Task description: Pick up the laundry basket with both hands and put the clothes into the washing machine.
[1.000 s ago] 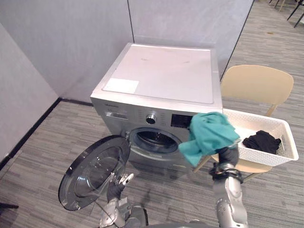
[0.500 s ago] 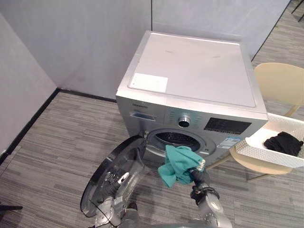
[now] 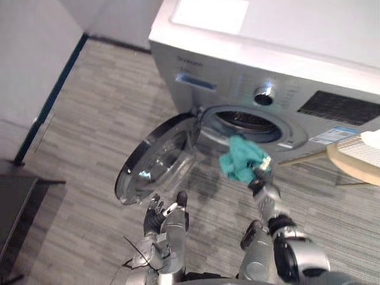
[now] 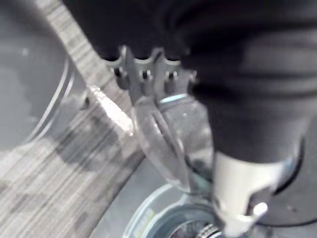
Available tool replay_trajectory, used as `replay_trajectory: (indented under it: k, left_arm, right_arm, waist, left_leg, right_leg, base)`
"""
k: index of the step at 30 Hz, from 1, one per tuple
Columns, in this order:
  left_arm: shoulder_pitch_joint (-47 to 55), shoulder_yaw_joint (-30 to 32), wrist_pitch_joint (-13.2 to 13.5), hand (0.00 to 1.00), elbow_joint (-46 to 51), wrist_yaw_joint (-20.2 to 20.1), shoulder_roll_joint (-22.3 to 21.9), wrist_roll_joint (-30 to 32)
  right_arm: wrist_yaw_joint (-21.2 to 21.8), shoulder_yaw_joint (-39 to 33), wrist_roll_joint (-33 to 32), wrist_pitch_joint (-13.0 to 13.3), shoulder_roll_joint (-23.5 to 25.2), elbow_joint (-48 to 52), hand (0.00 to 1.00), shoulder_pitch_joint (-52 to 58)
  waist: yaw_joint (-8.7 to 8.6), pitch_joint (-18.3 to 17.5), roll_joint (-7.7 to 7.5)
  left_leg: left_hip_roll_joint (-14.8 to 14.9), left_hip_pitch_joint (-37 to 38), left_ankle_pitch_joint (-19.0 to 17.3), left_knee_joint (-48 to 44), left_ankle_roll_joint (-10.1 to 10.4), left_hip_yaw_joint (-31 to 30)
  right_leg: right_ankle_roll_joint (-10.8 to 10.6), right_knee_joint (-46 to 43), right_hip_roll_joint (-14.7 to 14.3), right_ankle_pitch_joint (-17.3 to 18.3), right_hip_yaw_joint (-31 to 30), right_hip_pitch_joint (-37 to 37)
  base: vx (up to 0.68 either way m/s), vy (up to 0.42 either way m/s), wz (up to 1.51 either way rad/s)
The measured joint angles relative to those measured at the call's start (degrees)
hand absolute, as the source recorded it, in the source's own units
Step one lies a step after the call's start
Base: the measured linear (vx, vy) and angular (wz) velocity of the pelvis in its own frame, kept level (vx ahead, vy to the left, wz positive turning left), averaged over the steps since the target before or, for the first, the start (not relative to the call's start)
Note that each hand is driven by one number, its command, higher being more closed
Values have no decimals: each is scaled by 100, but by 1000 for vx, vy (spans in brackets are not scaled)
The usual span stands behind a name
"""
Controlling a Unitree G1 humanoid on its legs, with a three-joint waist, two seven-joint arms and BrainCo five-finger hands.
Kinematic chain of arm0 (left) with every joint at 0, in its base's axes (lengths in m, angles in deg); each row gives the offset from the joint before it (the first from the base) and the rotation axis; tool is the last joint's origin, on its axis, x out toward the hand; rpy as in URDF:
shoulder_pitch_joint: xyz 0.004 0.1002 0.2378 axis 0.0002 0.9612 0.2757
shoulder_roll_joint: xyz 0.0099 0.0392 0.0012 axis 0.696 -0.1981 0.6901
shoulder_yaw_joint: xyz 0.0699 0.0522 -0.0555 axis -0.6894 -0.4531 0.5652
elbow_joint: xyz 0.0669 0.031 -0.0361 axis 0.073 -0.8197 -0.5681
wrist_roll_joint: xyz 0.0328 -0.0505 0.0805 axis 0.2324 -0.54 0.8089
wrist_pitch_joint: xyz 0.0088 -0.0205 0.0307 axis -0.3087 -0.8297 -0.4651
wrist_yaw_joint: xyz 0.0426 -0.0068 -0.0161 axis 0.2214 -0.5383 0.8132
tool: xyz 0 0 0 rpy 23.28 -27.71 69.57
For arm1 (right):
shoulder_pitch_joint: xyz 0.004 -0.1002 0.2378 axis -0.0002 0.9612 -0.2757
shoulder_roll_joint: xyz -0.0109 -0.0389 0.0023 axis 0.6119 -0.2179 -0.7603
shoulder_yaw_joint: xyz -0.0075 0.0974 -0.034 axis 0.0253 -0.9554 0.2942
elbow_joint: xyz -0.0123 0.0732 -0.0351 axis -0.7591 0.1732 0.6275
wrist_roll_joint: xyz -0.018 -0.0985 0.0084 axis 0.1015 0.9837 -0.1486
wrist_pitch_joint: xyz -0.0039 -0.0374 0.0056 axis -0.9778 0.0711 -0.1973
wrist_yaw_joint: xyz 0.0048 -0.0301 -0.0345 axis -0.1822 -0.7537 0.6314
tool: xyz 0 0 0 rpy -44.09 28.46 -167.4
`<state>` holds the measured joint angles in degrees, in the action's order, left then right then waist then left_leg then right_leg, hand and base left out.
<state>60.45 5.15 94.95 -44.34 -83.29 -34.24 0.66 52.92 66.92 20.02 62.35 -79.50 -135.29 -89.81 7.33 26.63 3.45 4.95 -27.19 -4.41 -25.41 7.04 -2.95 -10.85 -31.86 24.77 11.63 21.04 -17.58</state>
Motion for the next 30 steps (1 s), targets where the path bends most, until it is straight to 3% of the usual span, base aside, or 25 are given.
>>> replay_trajectory:
  k: [2, 5, 13, 15, 19, 23, 24, 28, 30]
  left_arm:
    - [-32, -105, 52, 0, 216, 25, -4, -89]
    - [-234, -281, 120, 0, 373, 103, -66, -204]
    - [-350, -552, 122, 0, 645, 107, -68, -361]
    - [-357, -554, 125, 0, 812, 121, -70, -452]
    - [-355, -557, 165, 0, 1460, 238, -91, -616]
    - [-346, -505, 227, 0, 1870, 512, -158, -715]
    - [-318, -471, 228, 0, 1869, 610, -164, -751]
    - [-319, -458, 239, 0, 1872, 729, -165, -765]
    - [-346, -552, 246, 0, 1878, 733, -162, -765]
  right_arm:
    - [-9, -73, -71, -1, -382, -132, 100, -620]
    - [-80, -155, -419, 13, -1368, -333, 100, -1647]
    - [-258, 96, -1248, 17, -3022, -1093, 100, -2942]
    - [-330, 183, -1508, 27, -3166, -1182, 100, -3179]
    - [-640, 338, -2468, 185, -3396, -958, 100, -3587]
    - [-1272, 340, -3731, 752, -3985, 198, 100, -3702]
    - [-1421, 340, -3961, 772, -4033, 327, 0, -3760]
    - [-1746, 510, -4276, 1097, -4024, 409, 0, -3760]
    - [-1840, 450, -4279, 1432, -3928, 580, 0, -3759]
  waist:
    - [48, 61, 116]
    - [252, 185, 276]
    - [417, 260, 401]
    - [455, 267, 412]
    - [478, 262, 430]
    - [541, 282, 579]
    - [577, 281, 585]
    - [595, 280, 587]
    - [550, 279, 589]
  left_leg:
    - [-29, -372, 27, -162, -19, -109]
    - [-172, -941, 226, -249, -51, -261]
    - [-395, -1699, 636, 7, -60, -549]
    - [-387, -1845, 799, 208, -61, -565]
    - [-345, -2081, 1164, 796, -60, -533]
    - [-283, -2505, 1301, 1313, 22, -150]
    - [-282, -2574, 1344, 1304, 52, -85]
    - [-202, -2709, 1720, 1125, -154, 19]
    - [-204, -2751, 1786, 1108, -234, 87]
  right_leg:
    - [7, -194, 83, 31, 93, -273]
    - [7, -465, 255, 67, 278, -708]
    - [87, -669, 464, 99, 643, -1302]
    - [157, -615, 461, 43, 693, -1503]
    - [196, -444, 438, -172, 727, -1939]
    - [208, -451, 646, -344, 792, -2531]
    - [194, -450, 671, -430, 773, -2639]
    - [171, -511, 702, -481, 771, -2673]
    - [182, -515, 725, -509, 806, -2678]
  base:
    - [-60, -1, 37]
    - [-42, 16, 41]
    - [-29, 11, 29]
    - [-20, 14, 8]
    - [-45, 29, 3]
    - [-122, 53, 19]
    - [-85, 53, -8]
    - [-33, 32, -10]
    - [26, 1, 2]
